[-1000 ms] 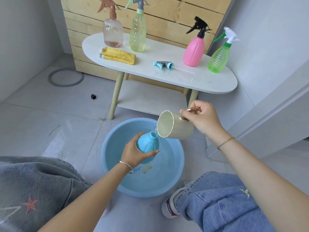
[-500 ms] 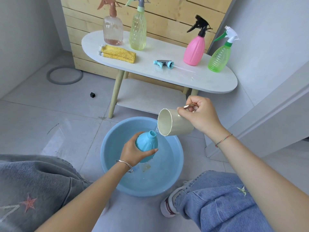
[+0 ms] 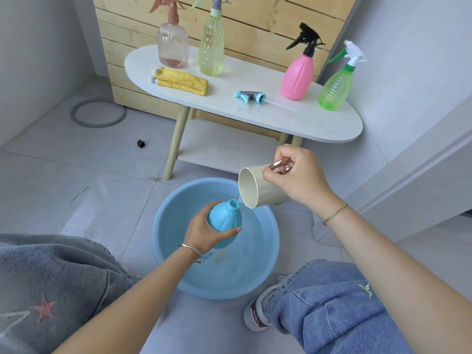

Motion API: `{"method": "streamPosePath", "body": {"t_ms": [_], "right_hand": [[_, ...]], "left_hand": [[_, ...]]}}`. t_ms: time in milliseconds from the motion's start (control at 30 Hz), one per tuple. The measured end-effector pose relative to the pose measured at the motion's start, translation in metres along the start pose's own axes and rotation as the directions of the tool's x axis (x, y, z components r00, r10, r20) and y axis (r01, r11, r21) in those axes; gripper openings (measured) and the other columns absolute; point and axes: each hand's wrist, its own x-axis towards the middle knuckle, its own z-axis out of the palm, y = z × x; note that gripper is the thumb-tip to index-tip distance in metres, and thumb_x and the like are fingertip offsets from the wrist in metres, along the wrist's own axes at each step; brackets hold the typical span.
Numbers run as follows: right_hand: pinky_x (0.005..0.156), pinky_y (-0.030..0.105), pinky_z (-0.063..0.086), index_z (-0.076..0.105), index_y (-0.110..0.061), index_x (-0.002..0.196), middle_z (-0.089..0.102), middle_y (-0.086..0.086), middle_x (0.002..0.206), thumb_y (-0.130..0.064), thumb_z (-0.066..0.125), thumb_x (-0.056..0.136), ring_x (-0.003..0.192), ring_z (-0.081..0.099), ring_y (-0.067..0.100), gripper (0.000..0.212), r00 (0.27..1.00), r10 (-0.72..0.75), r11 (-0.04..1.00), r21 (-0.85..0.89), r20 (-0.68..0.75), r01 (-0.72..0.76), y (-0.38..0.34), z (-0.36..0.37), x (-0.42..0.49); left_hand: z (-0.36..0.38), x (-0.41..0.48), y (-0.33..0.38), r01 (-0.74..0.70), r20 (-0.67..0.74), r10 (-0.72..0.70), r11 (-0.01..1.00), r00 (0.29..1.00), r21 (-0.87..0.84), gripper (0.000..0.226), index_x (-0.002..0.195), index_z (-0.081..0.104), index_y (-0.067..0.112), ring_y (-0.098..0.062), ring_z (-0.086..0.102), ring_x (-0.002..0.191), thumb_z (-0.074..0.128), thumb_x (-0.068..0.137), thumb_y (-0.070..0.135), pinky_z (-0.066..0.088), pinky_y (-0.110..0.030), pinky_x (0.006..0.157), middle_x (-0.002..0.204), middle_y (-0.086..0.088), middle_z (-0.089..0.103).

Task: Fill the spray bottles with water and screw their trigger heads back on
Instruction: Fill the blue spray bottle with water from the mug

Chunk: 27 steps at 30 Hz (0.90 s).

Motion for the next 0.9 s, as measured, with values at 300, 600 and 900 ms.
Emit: {"method": "streamPosePath", "body": {"t_ms": [300, 600, 900], "right_hand": [[0.058, 0.027, 0.026, 0.035, -0.015, 0.057, 0.033, -0.008, 0.055, -0.021, 0.065, 0.064, 0.061, 0.034, 0.017, 0.031, 0.983, -0.178, 0.98, -0.082, 0.037, 0.18, -0.005, 0.009, 0.001], [0.067, 0.031, 0.029, 0.031, -0.023, 0.06, 0.03, -0.012, 0.055, -0.024, 0.066, 0.067, 0.064, 0.03, 0.011, 0.035, 0.953, -0.294, 0.931, -0.204, 0.079, 0.304, -0.006, 0.017, 0.001], [0.058, 0.025, 0.027, 0.037, -0.016, 0.058, 0.034, -0.01, 0.054, -0.017, 0.068, 0.07, 0.059, 0.033, 0.01, 0.034, 0.983, -0.181, 0.982, -0.061, -0.036, 0.178, 0.002, 0.02, 0.002]], "left_hand": [[0.001, 0.0, 0.0, -0.006, 0.003, 0.006, 1.0, 1.0, 0.015, 0.072, 0.117, 0.054, 0.035, -0.006, 0.06, 0.094, 0.087, 0.056, 0.053, 0.053, -0.024, 0.078, 0.103, 0.016, 0.062], [0.0, -0.001, 0.002, 0.001, 0.0, -0.001, 1.0, 1.0, 0.011, 0.07, 0.116, 0.054, 0.035, -0.005, 0.06, 0.094, 0.086, 0.056, 0.053, 0.05, -0.021, 0.077, 0.103, 0.016, 0.062], [-0.002, -0.001, 0.002, 0.039, -0.013, -0.039, 0.999, 0.999, -0.027, 0.074, 0.119, 0.054, 0.033, -0.004, 0.059, 0.096, 0.087, 0.056, 0.052, 0.052, -0.025, 0.081, 0.105, 0.015, 0.063]]}}
